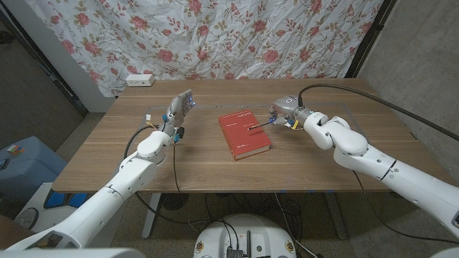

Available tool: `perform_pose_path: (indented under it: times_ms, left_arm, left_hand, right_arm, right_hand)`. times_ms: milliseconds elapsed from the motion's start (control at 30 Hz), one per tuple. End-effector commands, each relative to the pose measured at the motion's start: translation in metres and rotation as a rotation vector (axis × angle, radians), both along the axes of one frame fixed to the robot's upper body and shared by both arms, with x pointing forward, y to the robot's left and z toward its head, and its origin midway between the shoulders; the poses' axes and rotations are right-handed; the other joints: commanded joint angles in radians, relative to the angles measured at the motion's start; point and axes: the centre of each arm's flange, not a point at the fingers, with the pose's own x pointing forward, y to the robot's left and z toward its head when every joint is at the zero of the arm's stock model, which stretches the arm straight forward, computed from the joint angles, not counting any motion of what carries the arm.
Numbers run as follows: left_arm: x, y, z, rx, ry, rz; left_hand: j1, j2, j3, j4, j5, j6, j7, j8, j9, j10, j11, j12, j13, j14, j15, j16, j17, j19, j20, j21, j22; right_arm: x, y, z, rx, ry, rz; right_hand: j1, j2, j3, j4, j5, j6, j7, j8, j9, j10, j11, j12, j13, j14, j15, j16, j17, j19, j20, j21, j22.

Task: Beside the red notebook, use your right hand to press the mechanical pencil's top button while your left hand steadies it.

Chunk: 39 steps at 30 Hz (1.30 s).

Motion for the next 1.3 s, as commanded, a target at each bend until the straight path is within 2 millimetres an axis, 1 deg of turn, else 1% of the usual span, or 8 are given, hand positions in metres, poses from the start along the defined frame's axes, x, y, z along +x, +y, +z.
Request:
perform_pose_path:
  times_ms: [33, 400, 667, 833, 933, 1033, 1167, 1300]
  left_arm:
    - [-0.004, -0.008, 0.016, 0.078, -0.023, -0.039]
    - [-0.01, -0.017, 0.026, 0.149, -0.08, -0.042]
    - [-0.011, -0.024, 0.028, 0.205, -0.132, -0.028]
    - [-0.014, -0.03, 0.027, 0.243, -0.161, -0.016]
    - [-0.015, -0.033, 0.025, 0.273, -0.174, -0.006]
    - [-0.016, -0.037, 0.025, 0.308, -0.193, 0.005]
    - [-0.016, -0.043, 0.025, 0.363, -0.208, 0.007]
    - [-0.017, -0.049, 0.024, 0.398, -0.232, 0.022]
  left_hand:
    - [0.004, 0.054, 0.002, -0.014, -0.001, 0.012, -0.001, 0.002, 0.003, 0.008, -0.002, -0.002, 0.002, 0.008, -0.028, 0.0, 0.002, 0.01, -0.001, 0.0, 0.002]
    - [0.016, 0.043, 0.001, -0.044, -0.004, 0.032, -0.021, 0.006, 0.002, 0.029, -0.009, 0.004, 0.002, 0.01, -0.033, 0.0, 0.001, 0.015, 0.002, 0.001, 0.001]
    - [0.015, 0.047, 0.005, -0.052, -0.004, 0.067, -0.053, 0.014, 0.003, 0.04, -0.016, 0.005, 0.003, 0.014, -0.04, 0.001, 0.003, 0.019, 0.003, 0.002, 0.002]
    - [0.005, 0.044, 0.001, -0.048, -0.005, 0.079, -0.078, 0.014, 0.003, 0.044, -0.017, 0.005, 0.003, 0.016, -0.041, 0.003, 0.006, 0.024, 0.003, 0.003, 0.002]
    - [-0.009, 0.047, -0.004, -0.036, -0.005, 0.107, -0.103, 0.02, 0.003, 0.05, -0.023, 0.006, 0.003, 0.017, -0.045, 0.005, 0.009, 0.029, 0.002, 0.004, 0.003]
    - [-0.015, 0.046, -0.006, -0.031, -0.005, 0.117, -0.115, 0.02, 0.003, 0.051, -0.027, 0.005, 0.003, 0.019, -0.051, 0.006, 0.01, 0.033, 0.001, 0.005, 0.003]
    - [-0.018, 0.032, -0.012, -0.034, -0.005, 0.122, -0.172, 0.011, 0.002, 0.053, -0.032, 0.003, 0.003, 0.017, -0.057, 0.003, 0.008, 0.034, -0.004, 0.003, 0.002]
    - [-0.017, 0.028, -0.012, -0.038, -0.005, 0.121, -0.18, 0.008, 0.002, 0.055, -0.035, 0.003, 0.003, 0.016, -0.062, 0.002, 0.007, 0.036, -0.005, 0.003, 0.002]
  right_arm:
    - [-0.009, -0.007, 0.009, 0.082, -0.007, 0.027]
    - [-0.011, -0.015, 0.015, 0.182, 0.005, 0.055]
    - [-0.012, -0.022, 0.018, 0.249, 0.006, 0.062]
    - [-0.011, -0.026, 0.018, 0.28, 0.009, 0.06]
    - [-0.01, -0.028, 0.018, 0.308, 0.018, 0.061]
    - [-0.009, -0.029, 0.019, 0.327, 0.024, 0.061]
    - [-0.007, -0.03, 0.019, 0.36, 0.038, 0.053]
    - [-0.006, -0.031, 0.02, 0.385, 0.048, 0.043]
  right_hand:
    - [-0.013, 0.004, -0.003, 0.005, 0.0, 0.009, 0.001, 0.008, 0.003, 0.005, 0.001, 0.004, 0.003, 0.008, -0.143, -0.001, 0.003, 0.013, -0.015, -0.001, 0.003]
    - [-0.017, 0.006, -0.005, 0.004, 0.0, 0.011, 0.0, 0.008, 0.002, 0.008, 0.001, 0.003, 0.003, 0.01, -0.144, -0.002, 0.001, 0.013, -0.014, -0.002, 0.003]
    - [-0.017, 0.008, -0.006, 0.001, -0.001, 0.013, 0.0, 0.008, 0.001, 0.01, 0.001, 0.003, 0.004, 0.013, -0.145, 0.0, 0.002, 0.015, -0.015, -0.001, 0.003]
    - [-0.018, 0.009, -0.007, 0.0, -0.001, 0.015, 0.001, 0.009, 0.0, 0.012, 0.001, 0.003, 0.004, 0.014, -0.145, 0.001, 0.002, 0.017, -0.015, -0.001, 0.003]
    - [-0.019, 0.01, -0.008, -0.001, -0.001, 0.017, 0.001, 0.009, 0.0, 0.013, 0.001, 0.003, 0.004, 0.015, -0.146, 0.002, 0.002, 0.017, -0.015, -0.001, 0.003]
    - [-0.019, 0.01, -0.008, -0.002, -0.001, 0.018, 0.001, 0.009, 0.0, 0.014, 0.001, 0.003, 0.004, 0.016, -0.146, 0.002, 0.002, 0.018, -0.015, -0.001, 0.003]
    - [-0.021, 0.011, -0.009, -0.002, -0.002, 0.018, 0.001, 0.009, -0.001, 0.015, 0.001, 0.002, 0.004, 0.016, -0.144, 0.002, 0.002, 0.019, -0.014, -0.001, 0.003]
    - [-0.021, 0.011, -0.009, -0.003, -0.002, 0.019, 0.001, 0.008, -0.001, 0.015, 0.001, 0.002, 0.004, 0.017, -0.145, 0.002, 0.002, 0.018, -0.015, -0.001, 0.003]
